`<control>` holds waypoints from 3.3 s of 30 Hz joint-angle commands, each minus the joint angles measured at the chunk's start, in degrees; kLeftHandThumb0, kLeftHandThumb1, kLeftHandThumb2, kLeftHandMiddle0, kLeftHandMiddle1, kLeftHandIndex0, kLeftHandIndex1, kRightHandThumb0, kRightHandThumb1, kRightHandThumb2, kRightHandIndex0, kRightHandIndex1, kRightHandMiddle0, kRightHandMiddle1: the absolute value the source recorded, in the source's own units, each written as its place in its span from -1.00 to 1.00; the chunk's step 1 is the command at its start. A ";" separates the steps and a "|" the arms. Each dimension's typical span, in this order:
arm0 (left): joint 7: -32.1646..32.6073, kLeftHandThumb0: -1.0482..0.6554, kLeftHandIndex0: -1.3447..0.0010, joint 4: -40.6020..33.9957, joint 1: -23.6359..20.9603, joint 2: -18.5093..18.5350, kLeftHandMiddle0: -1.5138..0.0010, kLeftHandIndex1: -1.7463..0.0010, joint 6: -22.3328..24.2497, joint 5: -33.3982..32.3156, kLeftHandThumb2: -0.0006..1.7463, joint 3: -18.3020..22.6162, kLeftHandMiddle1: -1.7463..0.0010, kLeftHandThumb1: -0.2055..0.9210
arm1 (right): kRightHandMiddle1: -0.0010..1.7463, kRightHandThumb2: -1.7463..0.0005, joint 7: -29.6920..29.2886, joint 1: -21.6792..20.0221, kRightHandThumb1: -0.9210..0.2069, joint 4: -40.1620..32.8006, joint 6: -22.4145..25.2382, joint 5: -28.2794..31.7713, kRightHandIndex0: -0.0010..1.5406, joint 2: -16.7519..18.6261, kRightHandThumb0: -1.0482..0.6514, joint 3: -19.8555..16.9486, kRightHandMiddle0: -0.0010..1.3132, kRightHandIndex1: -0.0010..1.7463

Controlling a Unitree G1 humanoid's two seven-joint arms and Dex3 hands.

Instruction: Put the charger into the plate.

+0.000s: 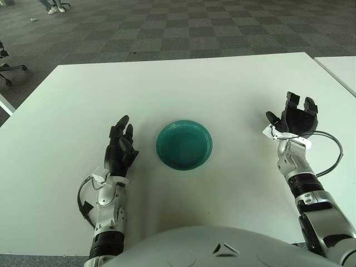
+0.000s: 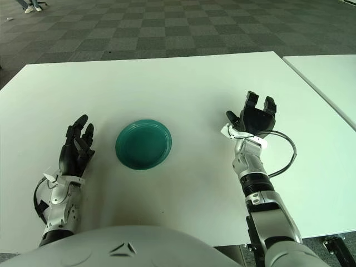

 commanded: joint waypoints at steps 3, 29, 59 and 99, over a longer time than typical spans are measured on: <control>-0.68 -0.79 1.00 5.97 2.91 -0.22 0.66 0.13 1.50 -0.74 0.19 0.89 0.98 1.00 | -0.41 0.15 0.41 -0.76 -1.00 3.20 -0.27 1.45 -0.67 0.01 -1.00 2.60 -1.00 -0.99; -0.34 -0.77 1.00 5.31 3.06 0.18 0.66 0.12 1.99 0.64 0.20 1.19 0.99 1.00 | -0.38 0.16 4.02 6.22 -1.00 -7.49 6.29 1.73 -0.63 0.79 -0.98 7.32 -1.00 -1.00; -0.29 -0.83 1.00 4.41 3.08 0.87 0.65 0.19 2.03 0.85 0.16 1.20 0.99 1.00 | -0.48 0.10 9.92 12.09 -1.00 -17.21 15.49 1.82 -0.71 1.35 -0.93 6.72 -1.00 -1.00; 2.60 -0.85 1.00 -3.79 6.60 -0.66 0.62 0.21 3.71 2.33 0.20 -0.30 0.99 1.00 | -0.36 0.10 8.96 2.35 -1.00 12.82 3.33 8.95 -0.66 2.63 -0.95 8.80 -1.00 -0.99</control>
